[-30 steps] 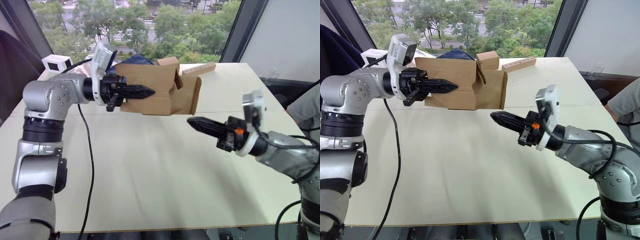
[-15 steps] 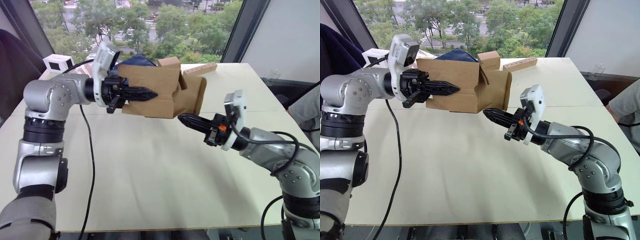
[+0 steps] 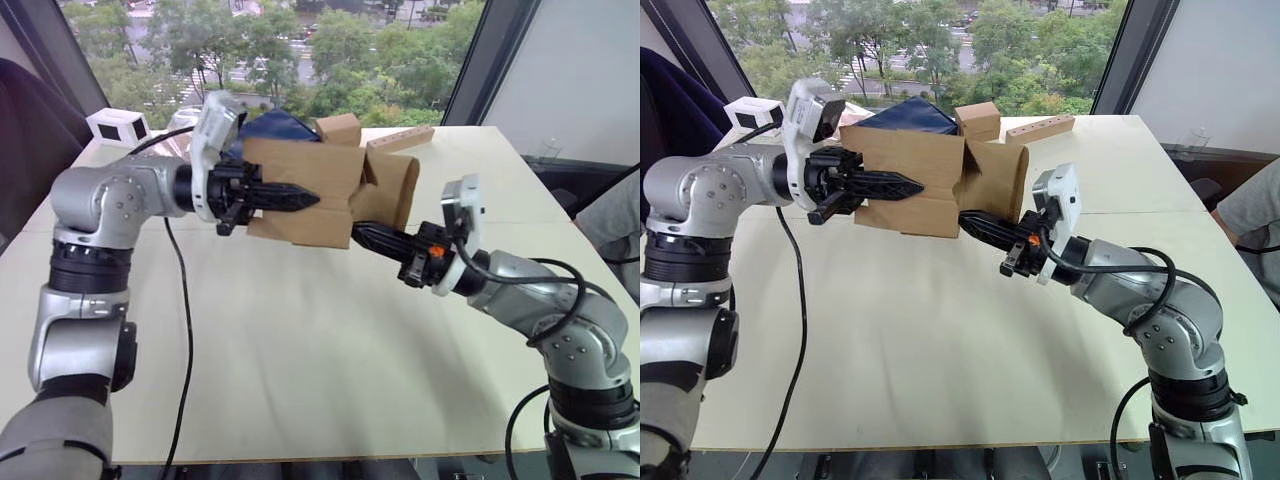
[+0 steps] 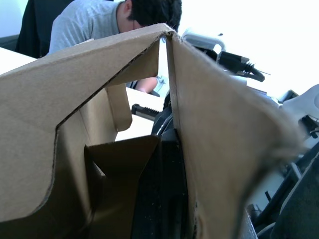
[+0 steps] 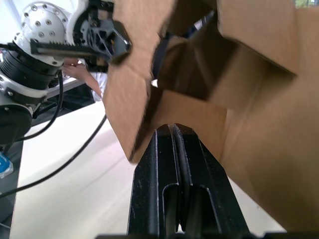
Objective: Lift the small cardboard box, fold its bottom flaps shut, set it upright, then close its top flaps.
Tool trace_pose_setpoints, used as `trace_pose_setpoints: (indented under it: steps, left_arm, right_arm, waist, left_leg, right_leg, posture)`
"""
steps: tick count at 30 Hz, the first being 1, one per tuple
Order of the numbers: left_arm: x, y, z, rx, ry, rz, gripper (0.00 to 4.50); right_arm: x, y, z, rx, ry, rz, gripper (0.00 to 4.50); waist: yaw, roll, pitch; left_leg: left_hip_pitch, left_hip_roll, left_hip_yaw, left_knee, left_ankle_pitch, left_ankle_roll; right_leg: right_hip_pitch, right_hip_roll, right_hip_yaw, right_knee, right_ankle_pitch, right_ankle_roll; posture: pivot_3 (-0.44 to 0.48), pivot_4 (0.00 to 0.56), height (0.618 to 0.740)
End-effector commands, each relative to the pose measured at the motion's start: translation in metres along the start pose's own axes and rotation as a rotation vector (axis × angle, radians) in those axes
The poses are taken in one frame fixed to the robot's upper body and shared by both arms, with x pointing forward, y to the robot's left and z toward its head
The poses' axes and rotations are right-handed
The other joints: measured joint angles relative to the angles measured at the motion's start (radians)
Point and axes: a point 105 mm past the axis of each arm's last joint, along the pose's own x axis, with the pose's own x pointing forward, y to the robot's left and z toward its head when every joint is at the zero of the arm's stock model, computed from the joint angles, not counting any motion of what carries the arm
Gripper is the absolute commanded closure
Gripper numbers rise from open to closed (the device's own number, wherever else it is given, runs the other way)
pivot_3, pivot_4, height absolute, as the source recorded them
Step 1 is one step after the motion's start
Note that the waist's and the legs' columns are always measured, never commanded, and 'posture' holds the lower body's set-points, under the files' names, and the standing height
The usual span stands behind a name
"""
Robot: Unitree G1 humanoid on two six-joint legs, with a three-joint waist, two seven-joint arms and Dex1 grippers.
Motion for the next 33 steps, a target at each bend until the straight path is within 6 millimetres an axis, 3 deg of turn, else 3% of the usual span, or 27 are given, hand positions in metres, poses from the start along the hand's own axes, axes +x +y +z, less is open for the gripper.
trace_pose_setpoints:
  steps: [1,4,8,11,13,17,20,25,30,33]
  left_arm:
    - [-0.002,-0.005,0.011,0.057,-0.025,-0.002,4.50]
    - [-0.005,-0.004,0.013,0.063,-0.034,0.015,4.50]
    - [-0.011,-0.005,0.017,0.064,-0.047,0.029,4.50]
    - [-0.013,-0.006,0.018,0.068,-0.051,0.034,4.50]
    - [-0.013,-0.006,0.019,0.070,-0.058,0.036,4.50]
    - [-0.012,-0.008,0.021,0.073,-0.064,0.033,4.50]
    - [-0.010,-0.009,0.020,0.070,-0.062,0.025,4.50]
    - [-0.007,-0.010,0.019,0.067,-0.060,0.020,4.50]
    - [-0.007,-0.009,0.019,0.062,-0.056,0.024,4.50]
    - [-0.009,-0.006,0.019,0.057,-0.056,0.037,4.50]
  right_arm:
    - [-0.001,0.010,0.010,-0.049,-0.019,0.044,4.48]
    - [-0.012,0.004,0.020,-0.087,-0.020,0.013,4.48]
    - [-0.032,-0.002,0.055,-0.134,-0.050,0.002,4.48]
    - [-0.044,-0.013,0.064,-0.131,-0.060,-0.033,4.48]
    - [-0.050,-0.024,0.064,-0.130,-0.062,-0.075,4.48]
    - [-0.062,-0.065,0.055,-0.131,-0.069,-0.231,4.48]
    - [-0.054,-0.087,0.039,-0.154,-0.036,-0.295,4.48]
    - [-0.030,-0.090,0.026,-0.165,-0.026,-0.237,4.48]
    - [-0.015,-0.081,0.024,-0.163,-0.041,-0.150,4.48]
    - [-0.011,-0.058,0.030,-0.096,-0.096,-0.034,4.48]
  waist:
    - [0.000,0.000,0.000]
    - [0.001,0.000,0.000]
    - [0.001,0.000,0.000]
    - [0.000,0.000,0.000]
    - [0.000,0.000,0.000]
    - [0.001,0.000,0.000]
    - [-0.001,0.000,0.000]
    - [-0.004,0.001,0.000]
    - [0.001,0.001,0.000]
    - [0.002,0.001,0.001]
  left_leg:
    - [0.000,0.000,0.000,0.000,0.000,0.000]
    - [0.000,0.000,0.000,0.000,0.000,0.000]
    - [0.000,0.000,0.000,0.000,0.000,0.000]
    - [0.001,0.000,0.000,0.000,0.000,0.000]
    - [0.001,0.000,0.000,0.000,0.000,0.000]
    - [0.001,0.000,0.000,0.000,0.000,0.000]
    - [0.001,0.000,0.000,0.000,0.000,0.000]
    - [0.001,0.000,0.000,0.000,0.000,0.000]
    - [0.000,0.000,0.000,0.000,0.000,0.000]
    - [0.000,0.000,0.000,0.000,0.000,0.000]
  right_leg:
    - [0.000,0.000,0.000,0.000,0.000,0.000]
    - [0.000,0.000,0.000,0.000,0.000,0.000]
    - [0.000,0.000,0.000,0.000,0.000,0.000]
    - [0.001,0.000,0.000,0.000,0.000,0.000]
    - [0.001,0.000,0.000,0.000,0.000,0.000]
    - [0.001,0.000,0.000,0.000,0.000,0.000]
    - [0.001,0.000,0.000,0.000,0.000,0.000]
    - [-0.001,0.001,0.000,0.001,0.000,0.000]
    - [0.000,0.000,0.000,0.001,0.000,0.000]
    - [0.000,0.000,0.000,0.001,0.000,0.000]
  posture:
    - [0.000,0.150,0.740]
    - [0.000,0.150,0.740]
    - [0.000,0.150,0.740]
    - [0.000,0.150,0.740]
    - [0.000,0.150,0.740]
    - [0.000,0.150,0.740]
    - [0.000,0.150,0.740]
    - [0.000,0.150,0.740]
    - [0.000,0.150,0.740]
    - [0.000,0.150,0.740]
